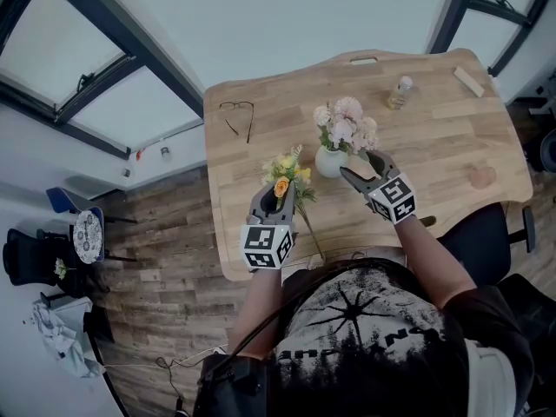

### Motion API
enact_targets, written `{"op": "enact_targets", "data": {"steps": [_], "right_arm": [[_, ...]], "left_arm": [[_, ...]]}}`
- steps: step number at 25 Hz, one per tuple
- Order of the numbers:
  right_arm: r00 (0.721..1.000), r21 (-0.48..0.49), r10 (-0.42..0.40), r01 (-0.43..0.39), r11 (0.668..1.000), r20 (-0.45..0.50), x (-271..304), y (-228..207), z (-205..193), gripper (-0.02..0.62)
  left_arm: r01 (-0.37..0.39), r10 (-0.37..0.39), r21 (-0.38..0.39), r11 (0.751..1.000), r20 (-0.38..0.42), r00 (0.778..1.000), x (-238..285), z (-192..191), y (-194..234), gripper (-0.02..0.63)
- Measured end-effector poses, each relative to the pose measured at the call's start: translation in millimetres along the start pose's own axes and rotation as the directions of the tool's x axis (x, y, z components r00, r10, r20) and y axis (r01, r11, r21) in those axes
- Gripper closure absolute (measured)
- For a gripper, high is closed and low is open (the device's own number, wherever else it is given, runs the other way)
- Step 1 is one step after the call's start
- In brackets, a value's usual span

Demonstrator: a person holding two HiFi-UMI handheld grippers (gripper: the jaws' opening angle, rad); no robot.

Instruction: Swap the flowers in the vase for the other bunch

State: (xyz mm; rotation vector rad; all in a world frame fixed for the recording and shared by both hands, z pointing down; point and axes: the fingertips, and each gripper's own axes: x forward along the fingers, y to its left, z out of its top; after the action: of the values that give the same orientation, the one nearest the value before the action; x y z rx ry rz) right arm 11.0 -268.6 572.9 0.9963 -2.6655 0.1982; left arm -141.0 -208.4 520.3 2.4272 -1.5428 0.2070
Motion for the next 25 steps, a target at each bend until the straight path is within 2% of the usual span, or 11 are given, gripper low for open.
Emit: {"op": "enact_targets", "data": {"steps": [3, 7, 10, 20, 25], "right_arm": [[0.999, 0.004, 0.026, -0.026, 1.0, 0.023, -17.1, 3.4, 4.8, 0.335], [0.997, 0.001, 0.055, -0.055, 0.998, 0.051, -41.5, 6.0, 13.5, 0.484], [0.995, -0.001, 0.075, -0.075, 0.997, 0.065, -61.3, 7.8, 19.0, 0.543], [0.983, -0.01, 0.146, -0.146, 0.989, 0.111, -119.2, 15.4, 29.6, 0.569], [0.978, -0.017, 0.155, -0.154, 0.988, 0.137, -139.7, 11.9, 32.5, 0.569]], "left_arm": [[-0.012, 0.012, 0.002, 1.0, 0.01, 1.0, -3.5, 2.8, -9.1, 0.534], [-0.034, 0.034, 0.004, 0.999, 0.025, 0.999, -7.9, 7.2, -20.3, 0.534], [-0.049, 0.048, 0.008, 0.999, 0.035, 0.998, -11.7, 9.2, -31.1, 0.534], [-0.099, 0.099, 0.009, 0.995, 0.063, 0.993, -24.5, 7.8, -71.7, 0.534], [-0.12, 0.119, 0.007, 0.993, 0.064, 0.991, -32.0, 2.8, -83.9, 0.534]]}}
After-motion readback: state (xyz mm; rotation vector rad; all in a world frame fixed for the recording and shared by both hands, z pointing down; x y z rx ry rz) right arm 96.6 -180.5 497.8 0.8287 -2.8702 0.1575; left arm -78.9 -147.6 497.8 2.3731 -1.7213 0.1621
